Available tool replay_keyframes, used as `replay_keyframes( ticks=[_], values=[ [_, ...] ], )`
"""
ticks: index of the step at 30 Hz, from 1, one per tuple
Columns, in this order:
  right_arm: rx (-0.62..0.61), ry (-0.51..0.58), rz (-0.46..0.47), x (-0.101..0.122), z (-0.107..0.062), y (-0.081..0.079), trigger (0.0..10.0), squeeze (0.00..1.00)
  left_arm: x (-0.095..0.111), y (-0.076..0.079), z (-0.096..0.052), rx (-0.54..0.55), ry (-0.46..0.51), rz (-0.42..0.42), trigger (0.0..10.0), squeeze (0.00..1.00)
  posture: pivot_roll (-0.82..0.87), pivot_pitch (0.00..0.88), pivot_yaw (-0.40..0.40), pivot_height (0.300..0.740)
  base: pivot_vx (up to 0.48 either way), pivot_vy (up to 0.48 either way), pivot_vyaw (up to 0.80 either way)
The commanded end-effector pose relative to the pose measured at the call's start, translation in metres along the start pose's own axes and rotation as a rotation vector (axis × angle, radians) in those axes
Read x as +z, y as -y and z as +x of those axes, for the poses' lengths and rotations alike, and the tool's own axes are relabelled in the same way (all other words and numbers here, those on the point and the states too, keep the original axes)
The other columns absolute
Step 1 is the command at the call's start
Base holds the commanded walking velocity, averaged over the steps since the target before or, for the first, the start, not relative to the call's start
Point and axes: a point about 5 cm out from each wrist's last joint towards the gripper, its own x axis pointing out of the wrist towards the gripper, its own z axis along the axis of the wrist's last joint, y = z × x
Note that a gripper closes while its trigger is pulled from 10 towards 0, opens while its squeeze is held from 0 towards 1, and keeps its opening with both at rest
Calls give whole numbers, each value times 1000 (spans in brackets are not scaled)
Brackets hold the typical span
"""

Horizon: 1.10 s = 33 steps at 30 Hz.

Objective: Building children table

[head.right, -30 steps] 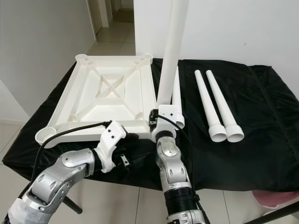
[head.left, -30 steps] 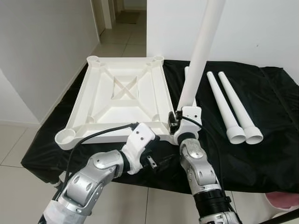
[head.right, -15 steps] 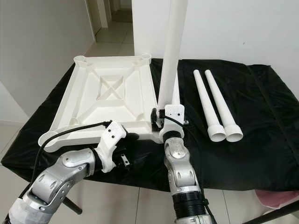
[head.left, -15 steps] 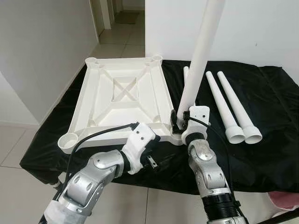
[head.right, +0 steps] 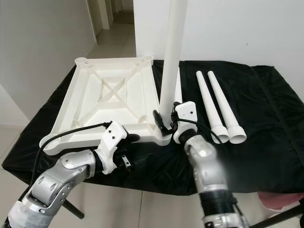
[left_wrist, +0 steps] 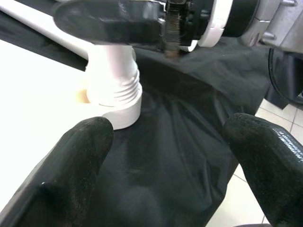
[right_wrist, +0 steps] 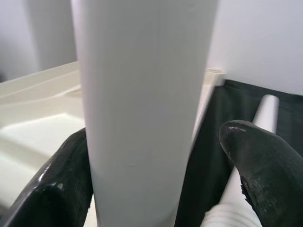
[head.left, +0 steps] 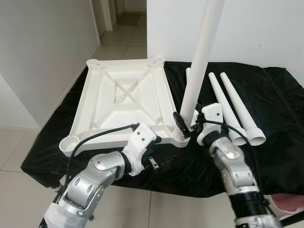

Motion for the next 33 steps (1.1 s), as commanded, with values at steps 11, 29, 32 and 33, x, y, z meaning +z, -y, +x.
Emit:
replay_keyframes(
  ticks=[11,29,32,33],
  values=[
    [258,-83,-16,-23,10,-12,1294,0,2,-7,1,17,-11,6,10000,0,-65,0,51,740,0,0,0],
    [198,-97,102,-37,1,-14,10000,0,-1,-4,-2,14,-24,3,10000,0,-51,0,34,740,0,0,0],
    [173,-92,110,-37,1,-15,10000,0,-2,-4,-2,13,-25,4,10000,0,-55,0,34,740,0,0,0],
    [125,-85,112,-35,0,-16,10000,0,-2,-4,-1,12,-26,6,10000,0,-57,0,33,740,0,0,0]
  ],
)
